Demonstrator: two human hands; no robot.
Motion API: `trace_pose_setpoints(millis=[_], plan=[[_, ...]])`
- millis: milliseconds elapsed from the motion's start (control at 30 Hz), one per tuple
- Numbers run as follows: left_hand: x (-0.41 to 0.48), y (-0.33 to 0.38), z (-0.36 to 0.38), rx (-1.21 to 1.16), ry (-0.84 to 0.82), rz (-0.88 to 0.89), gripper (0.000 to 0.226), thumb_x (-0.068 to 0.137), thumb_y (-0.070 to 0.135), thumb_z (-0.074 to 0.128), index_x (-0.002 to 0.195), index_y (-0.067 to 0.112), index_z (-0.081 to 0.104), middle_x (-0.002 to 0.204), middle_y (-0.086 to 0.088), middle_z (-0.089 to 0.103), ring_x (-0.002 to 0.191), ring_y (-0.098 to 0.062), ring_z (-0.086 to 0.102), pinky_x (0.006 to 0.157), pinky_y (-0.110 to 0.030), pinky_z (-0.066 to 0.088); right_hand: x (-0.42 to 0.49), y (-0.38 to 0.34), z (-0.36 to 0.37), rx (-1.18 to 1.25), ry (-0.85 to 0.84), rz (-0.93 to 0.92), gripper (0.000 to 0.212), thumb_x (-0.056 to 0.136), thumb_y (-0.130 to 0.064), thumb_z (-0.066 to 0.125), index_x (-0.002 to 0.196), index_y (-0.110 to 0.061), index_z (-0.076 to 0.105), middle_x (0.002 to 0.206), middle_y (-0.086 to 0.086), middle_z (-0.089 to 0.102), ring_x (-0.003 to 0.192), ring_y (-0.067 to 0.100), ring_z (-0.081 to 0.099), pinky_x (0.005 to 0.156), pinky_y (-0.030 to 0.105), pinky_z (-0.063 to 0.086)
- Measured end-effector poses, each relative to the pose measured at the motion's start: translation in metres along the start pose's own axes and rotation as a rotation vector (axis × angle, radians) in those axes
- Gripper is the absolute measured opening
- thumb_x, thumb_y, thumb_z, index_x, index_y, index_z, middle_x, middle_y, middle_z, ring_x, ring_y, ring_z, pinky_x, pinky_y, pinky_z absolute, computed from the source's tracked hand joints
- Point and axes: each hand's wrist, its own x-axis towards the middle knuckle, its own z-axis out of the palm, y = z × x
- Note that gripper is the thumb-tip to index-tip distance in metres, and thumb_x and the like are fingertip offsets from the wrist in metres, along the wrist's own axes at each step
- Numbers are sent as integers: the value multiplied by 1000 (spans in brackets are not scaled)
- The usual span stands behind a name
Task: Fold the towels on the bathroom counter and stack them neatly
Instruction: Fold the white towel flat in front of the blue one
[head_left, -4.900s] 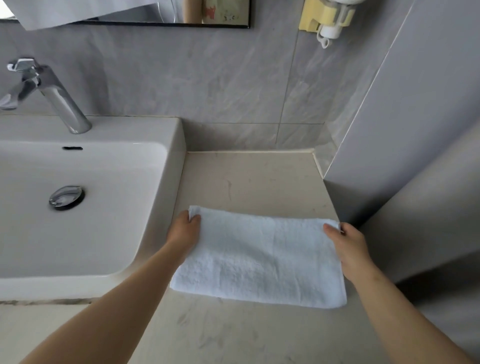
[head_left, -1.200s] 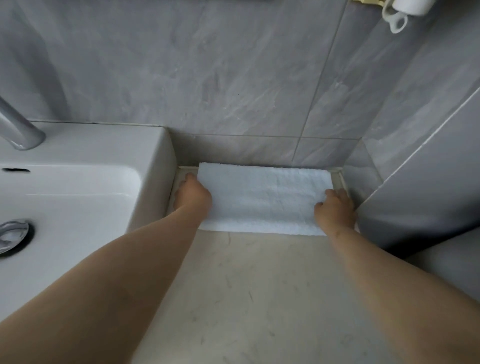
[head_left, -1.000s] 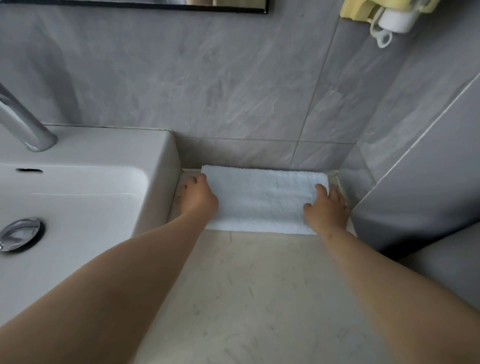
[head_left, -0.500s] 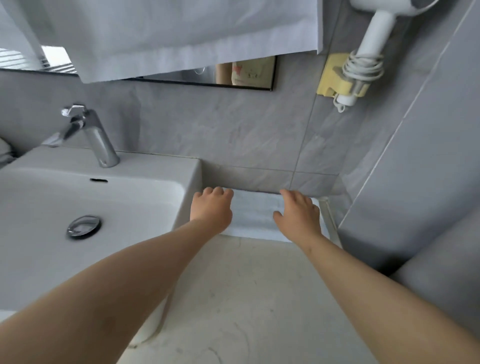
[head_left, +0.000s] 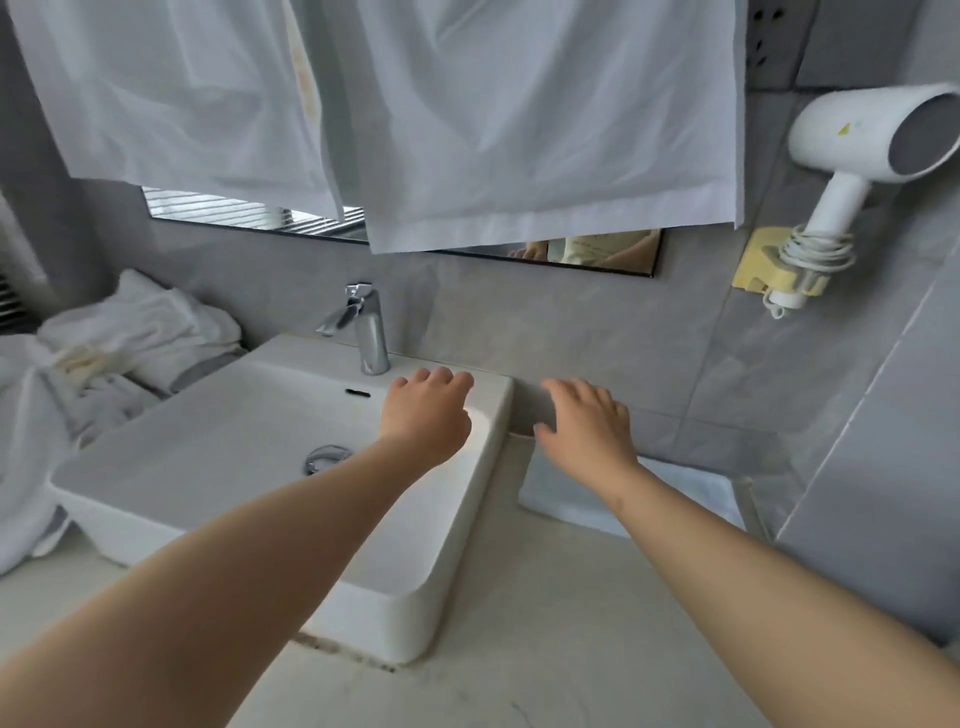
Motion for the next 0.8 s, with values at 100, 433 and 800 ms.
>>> trace_pose_setpoints(millis=[100, 433, 800], plan=[[-10, -37, -13, 8, 24, -63, 37, 90, 21, 46, 127, 23, 47, 127, 1, 53, 117, -24, 47, 91, -33, 34, 8, -41, 0, 20, 3, -58, 46, 90, -31, 48, 135, -20, 41, 138, 3, 42, 126, 28, 37, 100, 35, 29], [-63, -196, -46, 70, 72, -186, 35, 93, 23, 44, 127, 23, 47, 125, 0, 55, 116, -24, 48, 92, -34, 36, 22, -210, 29, 110, -23, -247, 47, 91, -29, 48, 137, -22, 39, 140, 0, 41, 128, 25, 35, 100, 34, 28], [-122, -365, -64, 50, 15, -316, 40, 93, 24, 42, 133, 25, 44, 133, 0, 51, 122, -24, 46, 97, -35, 35, 24, -391, 80, 150, -146, -342, 47, 92, -32, 46, 137, -21, 39, 142, 2, 39, 128, 26, 36, 100, 35, 30]])
